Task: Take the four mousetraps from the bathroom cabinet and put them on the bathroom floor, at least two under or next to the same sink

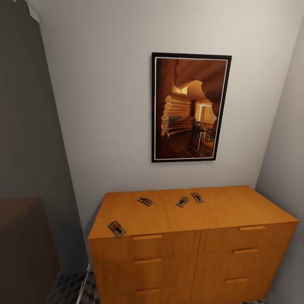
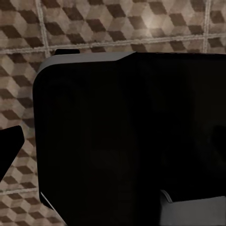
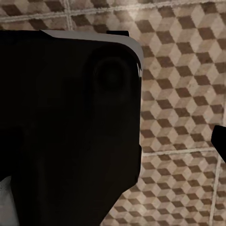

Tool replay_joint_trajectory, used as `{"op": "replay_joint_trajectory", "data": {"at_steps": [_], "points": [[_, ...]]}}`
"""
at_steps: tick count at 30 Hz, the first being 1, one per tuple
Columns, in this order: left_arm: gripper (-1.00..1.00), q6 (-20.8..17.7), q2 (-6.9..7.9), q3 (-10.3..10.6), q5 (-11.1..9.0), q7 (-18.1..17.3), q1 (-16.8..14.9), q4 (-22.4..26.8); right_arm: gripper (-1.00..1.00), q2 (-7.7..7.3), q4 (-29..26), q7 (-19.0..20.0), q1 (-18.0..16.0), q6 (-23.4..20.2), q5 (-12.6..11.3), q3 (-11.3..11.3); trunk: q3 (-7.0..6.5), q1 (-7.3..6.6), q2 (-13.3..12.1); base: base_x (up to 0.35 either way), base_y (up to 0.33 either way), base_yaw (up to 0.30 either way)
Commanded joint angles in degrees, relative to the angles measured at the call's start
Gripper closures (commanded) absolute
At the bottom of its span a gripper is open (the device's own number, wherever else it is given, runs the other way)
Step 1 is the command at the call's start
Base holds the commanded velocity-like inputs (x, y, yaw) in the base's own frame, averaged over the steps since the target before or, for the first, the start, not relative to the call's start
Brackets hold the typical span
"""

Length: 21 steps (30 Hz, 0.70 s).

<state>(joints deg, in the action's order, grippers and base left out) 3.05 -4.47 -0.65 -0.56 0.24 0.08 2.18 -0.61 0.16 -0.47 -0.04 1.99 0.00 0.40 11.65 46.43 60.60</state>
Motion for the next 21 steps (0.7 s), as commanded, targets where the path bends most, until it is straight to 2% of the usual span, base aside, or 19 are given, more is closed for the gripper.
{"op": "replay_joint_trajectory", "data": {"at_steps": [1,21], "points": [[-1.00,0.1,-0.01,-0.1,-0.1,0.0,0.0,0.0,-1.00,0.00,0.0,-0.1,0.0,0.2,0.0,0.0,-0.14,-0.22,-0.4,0.000,0.000,0.000],[-1.00,0.1,-0.01,-0.1,-0.1,0.0,0.0,0.0,-1.00,0.00,0.0,0.0,0.0,0.2,0.0,0.0,-3.73,-4.61,-8.4,0.000,0.000,0.000]]}}
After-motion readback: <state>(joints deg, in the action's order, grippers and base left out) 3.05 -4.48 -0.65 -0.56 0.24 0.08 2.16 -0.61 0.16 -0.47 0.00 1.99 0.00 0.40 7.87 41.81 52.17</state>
